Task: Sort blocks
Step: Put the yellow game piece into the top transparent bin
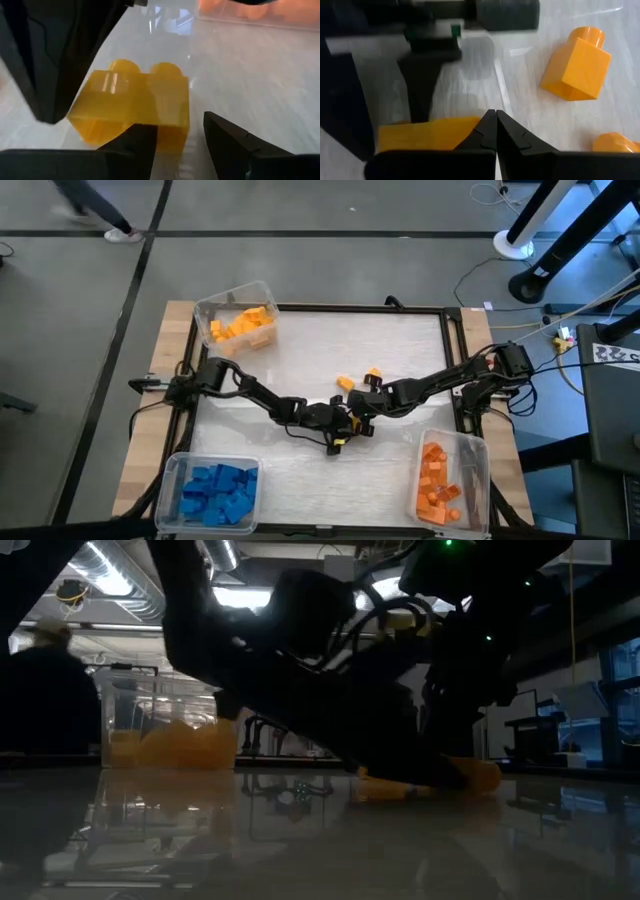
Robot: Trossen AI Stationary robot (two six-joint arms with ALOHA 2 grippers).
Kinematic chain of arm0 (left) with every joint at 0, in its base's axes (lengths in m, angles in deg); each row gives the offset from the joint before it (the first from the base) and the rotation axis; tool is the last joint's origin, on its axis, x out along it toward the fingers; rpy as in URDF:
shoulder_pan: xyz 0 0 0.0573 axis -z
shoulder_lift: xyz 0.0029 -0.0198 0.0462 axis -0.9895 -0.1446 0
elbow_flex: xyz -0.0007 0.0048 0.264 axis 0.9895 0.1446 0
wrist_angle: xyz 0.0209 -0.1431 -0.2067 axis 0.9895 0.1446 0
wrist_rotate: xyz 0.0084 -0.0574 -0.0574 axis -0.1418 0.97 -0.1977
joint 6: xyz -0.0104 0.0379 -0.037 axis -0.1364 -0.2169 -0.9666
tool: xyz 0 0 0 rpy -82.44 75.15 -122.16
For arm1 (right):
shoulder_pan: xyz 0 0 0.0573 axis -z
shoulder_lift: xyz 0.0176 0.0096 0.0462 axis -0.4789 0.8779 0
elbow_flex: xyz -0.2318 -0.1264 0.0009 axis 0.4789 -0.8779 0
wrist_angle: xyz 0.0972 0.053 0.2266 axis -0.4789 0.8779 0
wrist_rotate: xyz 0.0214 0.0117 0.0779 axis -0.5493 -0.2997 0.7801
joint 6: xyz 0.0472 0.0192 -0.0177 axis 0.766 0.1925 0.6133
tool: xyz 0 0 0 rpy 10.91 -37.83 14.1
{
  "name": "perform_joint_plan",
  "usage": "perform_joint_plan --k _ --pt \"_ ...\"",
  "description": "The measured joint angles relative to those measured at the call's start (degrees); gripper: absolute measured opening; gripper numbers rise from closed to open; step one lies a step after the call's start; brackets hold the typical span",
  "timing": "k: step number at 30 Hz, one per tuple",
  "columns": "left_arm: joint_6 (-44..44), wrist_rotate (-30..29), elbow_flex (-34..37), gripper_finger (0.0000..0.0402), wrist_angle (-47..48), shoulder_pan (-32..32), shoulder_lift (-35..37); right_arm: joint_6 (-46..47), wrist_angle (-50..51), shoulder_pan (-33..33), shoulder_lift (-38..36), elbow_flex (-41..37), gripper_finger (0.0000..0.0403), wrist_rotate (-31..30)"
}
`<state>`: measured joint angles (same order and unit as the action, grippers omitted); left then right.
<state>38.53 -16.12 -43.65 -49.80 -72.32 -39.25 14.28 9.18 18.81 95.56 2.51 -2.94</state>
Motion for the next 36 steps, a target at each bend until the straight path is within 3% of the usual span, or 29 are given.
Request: perform_joint_plan --k 6,13,19,27,32,36 --pt "1.8 -0.1 -3.7 0.0124 0.1 -0.2 -2.7 0.0 0.1 0.0 0.0 0.0 0.0001 0.0" --pt "3.2 -0.1 -3.8 0.0010 0.1 -0.2 -2.1 -1.8 0.5 0.0 -0.4 0.0 0.0001 0.0" --pt "4.8 -0.1 -3.8 0.0002 1.2 -0.1 1.2 -3.5 3.1 0.1 -6.2 0.6 0.0001 -0.5" --pt "2.3 -0.1 -3.9 0.0007 6.3 0.1 5.7 -5.1 11.0 0.0 -15.9 5.8 0.0001 -10.9" --pt "3.9 -0.1 -3.8 0.0022 13.1 0.0 5.6 -6.2 11.3 0.0 -17.1 6.3 0.0001 -10.4" --pt "6.6 -3.5 -3.8 0.0060 17.6 -0.4 5.6 -6.1 12.2 0.0 -16.7 6.2 0.0001 -7.9"
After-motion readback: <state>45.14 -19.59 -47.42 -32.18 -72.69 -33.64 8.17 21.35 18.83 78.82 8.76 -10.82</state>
